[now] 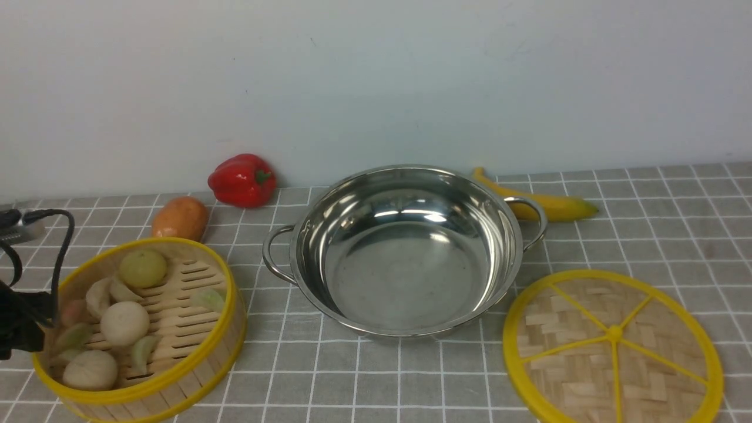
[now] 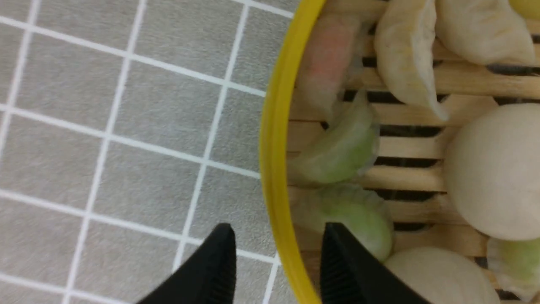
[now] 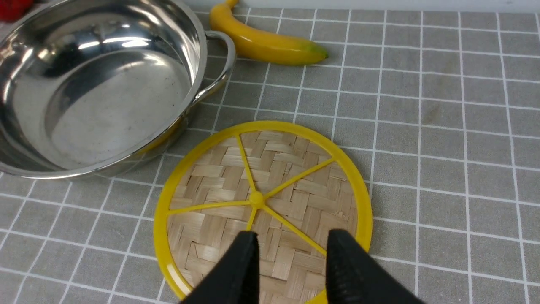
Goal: Place the steamer in the pot on the grey tablecloth, and put the lid on the steamer.
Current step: 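Grasp the rim of the steamer basket holding the buns with the left gripper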
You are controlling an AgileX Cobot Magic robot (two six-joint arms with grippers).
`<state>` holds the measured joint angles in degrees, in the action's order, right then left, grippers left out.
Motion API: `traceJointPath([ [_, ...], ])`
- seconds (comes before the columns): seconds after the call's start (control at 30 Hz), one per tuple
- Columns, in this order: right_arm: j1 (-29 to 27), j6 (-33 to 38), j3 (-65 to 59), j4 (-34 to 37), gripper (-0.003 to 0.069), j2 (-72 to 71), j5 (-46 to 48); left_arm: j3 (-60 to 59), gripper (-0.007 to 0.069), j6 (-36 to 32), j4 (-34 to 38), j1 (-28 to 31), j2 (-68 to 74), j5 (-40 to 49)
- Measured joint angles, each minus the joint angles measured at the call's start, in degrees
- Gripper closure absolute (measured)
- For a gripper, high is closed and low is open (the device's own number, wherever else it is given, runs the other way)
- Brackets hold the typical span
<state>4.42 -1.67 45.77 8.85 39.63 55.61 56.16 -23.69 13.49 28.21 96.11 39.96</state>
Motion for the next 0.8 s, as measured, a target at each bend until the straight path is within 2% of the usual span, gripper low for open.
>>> traceJointPath([
  [0.7, 0.6, 0.6, 0.0, 0.4, 0.0414, 0.0, -0.2, 0.1, 0.0351, -1.3, 2.4, 0.0, 6.8, -11.2],
  [0.8, 0.6, 0.6, 0.0, 0.9, 0.0414, 0.0, -0.2, 0.1, 0.0375, -1.3, 3.2, 0.0, 7.4, -12.5],
])
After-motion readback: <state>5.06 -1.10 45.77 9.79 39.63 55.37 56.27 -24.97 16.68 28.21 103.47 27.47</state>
